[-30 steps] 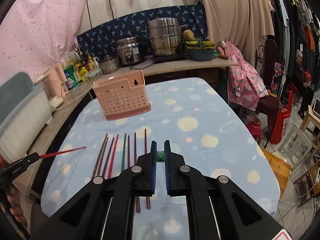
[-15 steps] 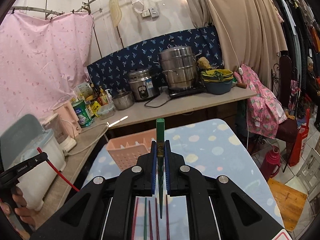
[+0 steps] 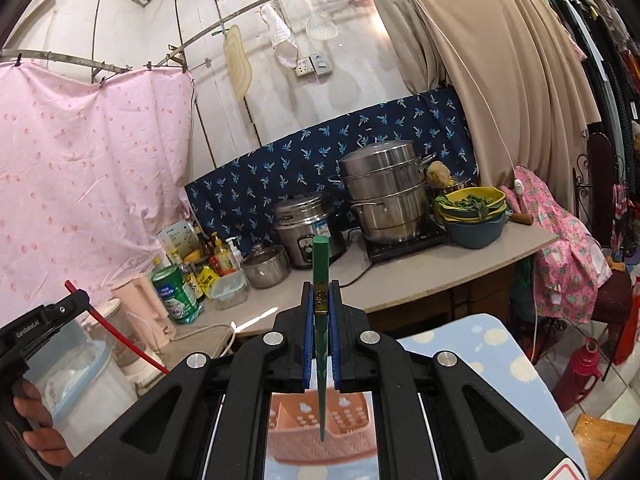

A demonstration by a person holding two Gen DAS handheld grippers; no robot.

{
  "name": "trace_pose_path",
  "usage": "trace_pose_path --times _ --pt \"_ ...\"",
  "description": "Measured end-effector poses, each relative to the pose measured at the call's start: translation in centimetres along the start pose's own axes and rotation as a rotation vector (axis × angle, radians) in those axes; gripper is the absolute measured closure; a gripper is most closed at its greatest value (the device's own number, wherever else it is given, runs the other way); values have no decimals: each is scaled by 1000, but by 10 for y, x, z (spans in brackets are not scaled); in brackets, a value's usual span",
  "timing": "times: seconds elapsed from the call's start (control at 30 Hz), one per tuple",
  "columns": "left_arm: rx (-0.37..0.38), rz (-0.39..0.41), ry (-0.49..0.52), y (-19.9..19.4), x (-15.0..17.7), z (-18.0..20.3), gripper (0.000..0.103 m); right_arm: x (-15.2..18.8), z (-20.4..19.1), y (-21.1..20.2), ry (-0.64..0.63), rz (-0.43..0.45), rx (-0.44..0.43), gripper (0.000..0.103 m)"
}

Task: Organize utensils
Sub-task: 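Lift both held chopsticks and lower them into the pink utensil holder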

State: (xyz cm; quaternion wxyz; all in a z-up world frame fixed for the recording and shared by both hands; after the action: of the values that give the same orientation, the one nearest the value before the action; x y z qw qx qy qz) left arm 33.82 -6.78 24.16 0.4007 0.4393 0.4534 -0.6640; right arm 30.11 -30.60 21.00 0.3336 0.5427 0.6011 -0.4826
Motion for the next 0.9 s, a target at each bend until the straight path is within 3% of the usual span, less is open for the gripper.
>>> trace_pose_path --times 0.27,0.53,0.77,0.83,0.9 --pt "-10 -82 -3 50 43 -11 96 46 14 60 -18 -88 22 96" --pt "-32 -192 -31 80 93 -35 96 104 35 88 -25 -197 62 96" --pt "-46 -224 -53 80 107 -48 94 103 47 73 -8 -182 69 91" --pt "-63 -216 -44 73 106 -51 86 98 49 64 -1 -169 74 87" --pt "-74 -207 -37 64 104 -53 85 93 51 52 13 -157 71 83"
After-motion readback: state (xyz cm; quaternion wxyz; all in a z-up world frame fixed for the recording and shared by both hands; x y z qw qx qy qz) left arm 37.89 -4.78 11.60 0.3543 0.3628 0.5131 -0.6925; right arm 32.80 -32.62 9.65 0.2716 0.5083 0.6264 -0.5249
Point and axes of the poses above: each gripper's, at about its wrist camera, not at the fingertips, and y roughly the way its jaws point, z to its right, x to its underside, the point moved 10 cm from there along y, roughly the way its jaws point, and after that the axes turned 2 degrees about z, right-handed, at the moved point
